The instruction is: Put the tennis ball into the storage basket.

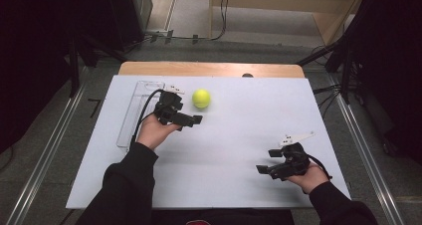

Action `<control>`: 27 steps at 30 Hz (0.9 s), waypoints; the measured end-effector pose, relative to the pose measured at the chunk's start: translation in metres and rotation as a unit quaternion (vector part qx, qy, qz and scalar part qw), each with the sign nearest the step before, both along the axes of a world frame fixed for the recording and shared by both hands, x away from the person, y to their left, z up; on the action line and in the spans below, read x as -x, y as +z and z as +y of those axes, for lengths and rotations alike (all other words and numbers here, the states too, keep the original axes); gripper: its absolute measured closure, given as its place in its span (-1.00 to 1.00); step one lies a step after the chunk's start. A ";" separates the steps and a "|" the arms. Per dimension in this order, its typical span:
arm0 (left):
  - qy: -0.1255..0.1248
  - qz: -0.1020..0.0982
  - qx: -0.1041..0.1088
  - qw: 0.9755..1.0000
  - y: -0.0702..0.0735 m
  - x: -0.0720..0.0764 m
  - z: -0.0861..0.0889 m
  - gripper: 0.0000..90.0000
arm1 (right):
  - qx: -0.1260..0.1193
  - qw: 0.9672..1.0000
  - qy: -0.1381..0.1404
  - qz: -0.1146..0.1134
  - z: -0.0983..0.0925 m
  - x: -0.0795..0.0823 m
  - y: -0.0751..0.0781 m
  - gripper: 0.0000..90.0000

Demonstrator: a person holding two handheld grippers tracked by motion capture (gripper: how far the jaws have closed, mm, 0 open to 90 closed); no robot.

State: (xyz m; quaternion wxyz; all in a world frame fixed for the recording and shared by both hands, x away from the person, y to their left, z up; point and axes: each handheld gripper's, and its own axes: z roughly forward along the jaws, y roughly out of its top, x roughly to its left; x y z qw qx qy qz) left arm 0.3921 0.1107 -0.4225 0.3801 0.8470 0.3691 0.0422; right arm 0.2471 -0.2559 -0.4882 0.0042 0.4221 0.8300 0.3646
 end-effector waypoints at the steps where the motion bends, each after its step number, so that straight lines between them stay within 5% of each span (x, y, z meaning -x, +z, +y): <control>1: 0.000 0.002 -0.003 1.000 -0.001 -0.003 -0.003 -0.91 | 0.000 1.000 0.000 0.000 0.000 0.000 0.000 -0.68; 27: 0.023 -0.003 -0.009 1.000 -0.001 -0.044 -0.016 -0.91 | 0.006 1.000 0.000 0.002 0.000 -0.001 -0.001 -0.68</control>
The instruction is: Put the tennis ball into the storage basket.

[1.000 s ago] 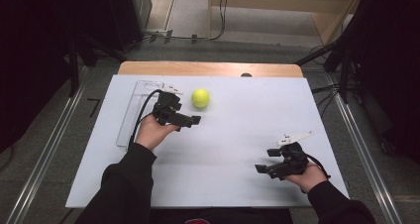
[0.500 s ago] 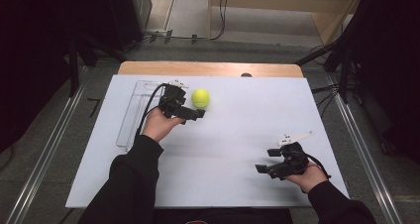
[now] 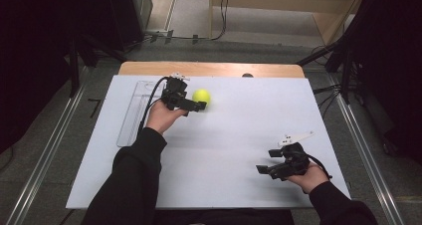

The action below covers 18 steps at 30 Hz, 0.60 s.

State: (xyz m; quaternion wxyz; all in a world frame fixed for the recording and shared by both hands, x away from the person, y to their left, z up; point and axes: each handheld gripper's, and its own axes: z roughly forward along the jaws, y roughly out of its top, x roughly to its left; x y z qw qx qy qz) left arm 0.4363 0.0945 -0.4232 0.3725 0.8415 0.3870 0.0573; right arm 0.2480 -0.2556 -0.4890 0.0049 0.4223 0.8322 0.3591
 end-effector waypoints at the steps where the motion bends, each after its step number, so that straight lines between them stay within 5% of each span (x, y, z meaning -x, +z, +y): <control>1: 0.000 0.000 0.000 1.000 0.000 0.000 0.000 -0.91 | 0.000 1.000 0.000 0.000 0.000 0.000 0.000 -0.68; 18: 0.013 -0.001 0.002 1.000 0.000 -0.022 -0.012 -0.91 | -0.005 1.000 0.000 0.000 -0.002 0.000 0.000 -0.68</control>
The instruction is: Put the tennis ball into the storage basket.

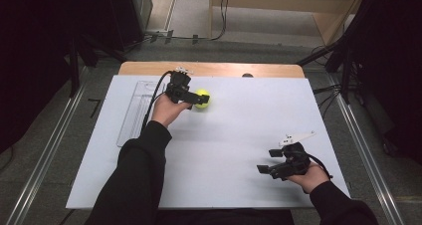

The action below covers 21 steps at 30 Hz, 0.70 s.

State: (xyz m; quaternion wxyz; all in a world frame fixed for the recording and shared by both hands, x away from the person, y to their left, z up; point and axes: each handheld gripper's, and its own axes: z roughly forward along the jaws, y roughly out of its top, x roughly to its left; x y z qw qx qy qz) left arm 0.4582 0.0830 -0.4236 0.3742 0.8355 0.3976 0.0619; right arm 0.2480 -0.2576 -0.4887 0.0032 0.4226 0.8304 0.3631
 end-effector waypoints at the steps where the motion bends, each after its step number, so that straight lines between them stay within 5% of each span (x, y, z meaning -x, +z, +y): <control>1: 0.000 0.000 0.000 1.000 0.000 0.000 0.000 -0.91 | 0.000 1.000 0.000 0.000 0.000 0.000 0.000 -0.68; 21: 0.017 0.004 -0.016 1.000 -0.012 -0.029 -0.020 -0.91 | -0.007 1.000 0.005 0.001 -0.004 -0.002 -0.002 -0.68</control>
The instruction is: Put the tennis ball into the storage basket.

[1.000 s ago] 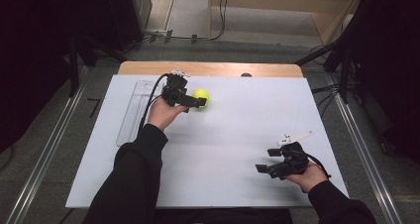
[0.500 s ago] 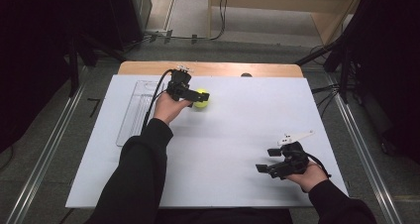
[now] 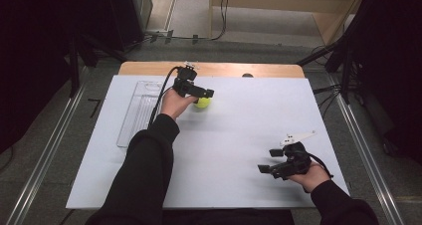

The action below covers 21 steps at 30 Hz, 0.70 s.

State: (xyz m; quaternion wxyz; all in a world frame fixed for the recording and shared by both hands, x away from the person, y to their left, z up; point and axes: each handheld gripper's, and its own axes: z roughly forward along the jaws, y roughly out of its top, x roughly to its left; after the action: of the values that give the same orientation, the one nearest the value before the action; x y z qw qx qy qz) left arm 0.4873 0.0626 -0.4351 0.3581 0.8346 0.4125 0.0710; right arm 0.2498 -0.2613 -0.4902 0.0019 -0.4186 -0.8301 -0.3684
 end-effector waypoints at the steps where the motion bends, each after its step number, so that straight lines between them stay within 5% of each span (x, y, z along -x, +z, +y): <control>1: 0.000 0.000 0.000 1.000 0.000 0.000 0.000 -0.91 | 0.000 1.000 0.000 0.000 0.000 0.000 0.000 -0.68; 21: 0.003 -0.005 -0.001 1.000 -0.003 -0.010 -0.007 -0.91 | 0.000 1.000 0.001 0.000 0.000 0.000 0.000 -0.68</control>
State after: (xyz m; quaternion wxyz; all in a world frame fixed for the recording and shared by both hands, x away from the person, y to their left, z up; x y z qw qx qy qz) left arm 0.4977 0.0558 -0.4380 0.3589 0.8332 0.4135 0.0767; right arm 0.2500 -0.2614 -0.4903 0.0024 -0.4175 -0.8305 -0.3689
